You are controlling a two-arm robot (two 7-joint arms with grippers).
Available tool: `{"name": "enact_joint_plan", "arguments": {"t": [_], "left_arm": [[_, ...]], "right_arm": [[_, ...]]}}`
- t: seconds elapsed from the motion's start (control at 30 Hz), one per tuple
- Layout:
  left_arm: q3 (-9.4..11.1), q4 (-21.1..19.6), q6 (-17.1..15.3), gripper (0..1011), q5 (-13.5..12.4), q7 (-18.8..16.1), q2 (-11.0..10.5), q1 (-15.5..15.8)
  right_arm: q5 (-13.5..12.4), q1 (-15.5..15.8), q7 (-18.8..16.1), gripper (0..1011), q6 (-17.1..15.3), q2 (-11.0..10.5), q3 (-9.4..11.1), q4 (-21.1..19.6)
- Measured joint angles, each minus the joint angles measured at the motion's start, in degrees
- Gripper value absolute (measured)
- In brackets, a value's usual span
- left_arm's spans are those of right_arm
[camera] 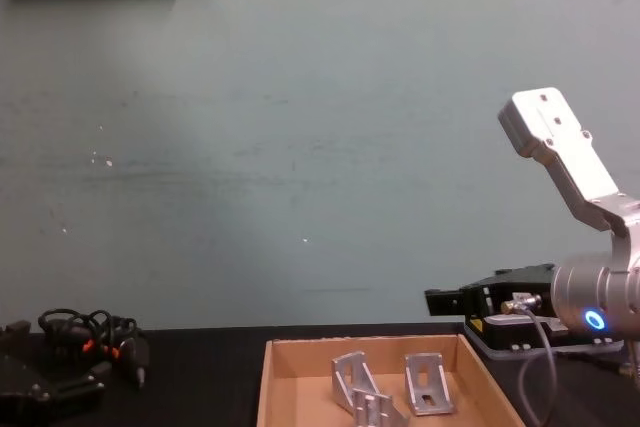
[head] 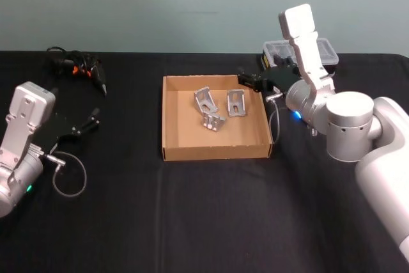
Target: Use one hand to pick up the angle iron from the table and place it into the box.
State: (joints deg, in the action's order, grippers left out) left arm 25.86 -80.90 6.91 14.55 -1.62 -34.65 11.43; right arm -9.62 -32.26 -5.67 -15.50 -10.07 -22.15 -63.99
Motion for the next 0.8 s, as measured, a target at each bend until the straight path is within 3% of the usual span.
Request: {"name": "enact_joint_plan", "arguments": {"t": [0.23, 0.8], "left_arm": [[0.00, 0.00, 0.00, 1000, 0.00, 0.00, 0.00, 0.00], [0.00, 0.00, 0.00, 1000, 0.00, 0.00, 0.00, 0.00]], "right_arm": [[1.59, -0.58, 4.34, 1004, -0.82, 2.18, 1.63, 2.53], [1.56, -0.61, 4.31, 1004, -0.89, 2.07, 1.54, 2.43]]}}
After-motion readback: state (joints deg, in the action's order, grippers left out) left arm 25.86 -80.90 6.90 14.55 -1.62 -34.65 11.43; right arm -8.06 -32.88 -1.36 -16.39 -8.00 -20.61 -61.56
